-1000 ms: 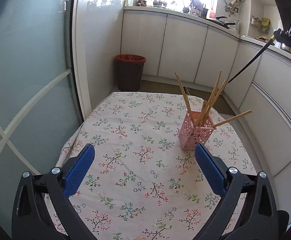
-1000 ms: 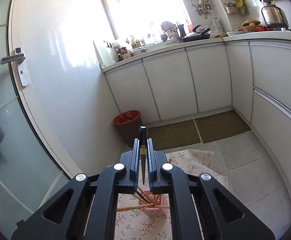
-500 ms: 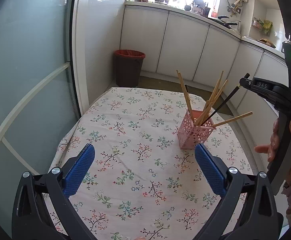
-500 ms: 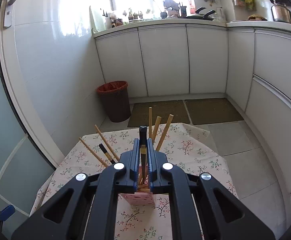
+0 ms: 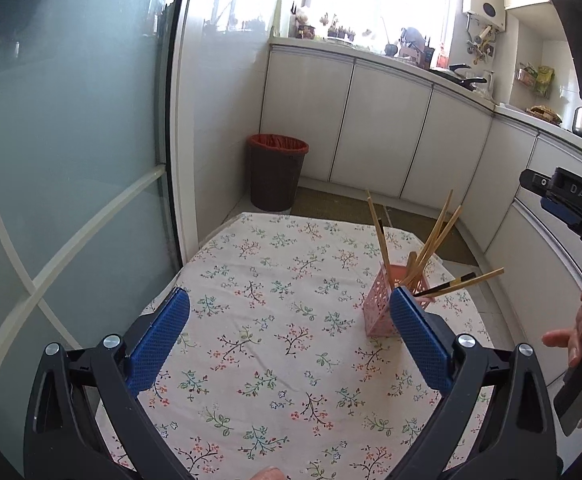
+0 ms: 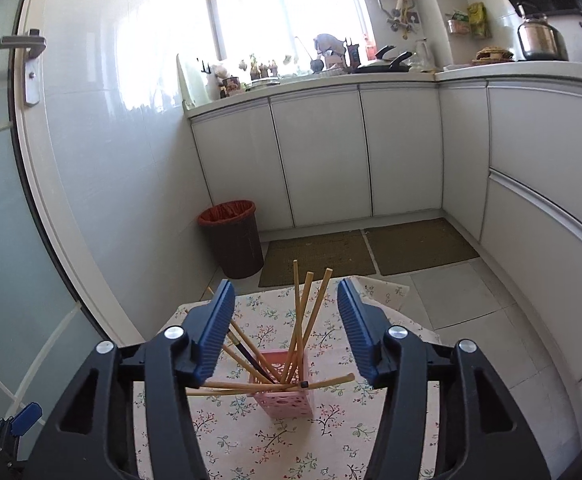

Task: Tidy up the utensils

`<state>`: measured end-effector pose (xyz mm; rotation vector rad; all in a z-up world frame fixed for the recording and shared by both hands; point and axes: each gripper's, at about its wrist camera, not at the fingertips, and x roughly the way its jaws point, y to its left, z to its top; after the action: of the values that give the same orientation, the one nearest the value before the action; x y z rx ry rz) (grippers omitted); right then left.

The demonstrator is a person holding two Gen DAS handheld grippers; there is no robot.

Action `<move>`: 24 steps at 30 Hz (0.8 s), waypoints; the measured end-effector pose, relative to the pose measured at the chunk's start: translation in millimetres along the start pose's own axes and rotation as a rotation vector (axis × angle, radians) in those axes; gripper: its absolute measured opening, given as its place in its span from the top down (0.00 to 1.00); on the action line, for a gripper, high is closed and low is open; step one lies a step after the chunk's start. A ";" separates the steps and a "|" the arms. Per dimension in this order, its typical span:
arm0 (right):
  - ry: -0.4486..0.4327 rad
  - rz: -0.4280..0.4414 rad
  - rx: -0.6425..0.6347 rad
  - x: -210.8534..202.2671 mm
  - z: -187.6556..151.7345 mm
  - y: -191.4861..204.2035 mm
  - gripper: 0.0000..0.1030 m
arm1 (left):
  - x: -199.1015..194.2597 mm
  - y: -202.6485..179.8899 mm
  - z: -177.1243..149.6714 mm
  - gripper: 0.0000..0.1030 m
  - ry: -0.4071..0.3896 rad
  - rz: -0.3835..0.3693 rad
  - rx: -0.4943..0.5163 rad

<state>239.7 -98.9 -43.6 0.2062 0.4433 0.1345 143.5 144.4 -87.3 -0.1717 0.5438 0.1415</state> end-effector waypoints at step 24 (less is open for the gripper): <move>-0.096 -0.353 -0.008 -184.2 -18.7 -43.8 0.06 | -140.1 -122.1 15.5 0.07 -0.190 0.157 0.141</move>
<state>70.4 -170.2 5.6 0.1229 0.3775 -0.2185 54.5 16.0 14.6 0.0219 0.3761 0.2689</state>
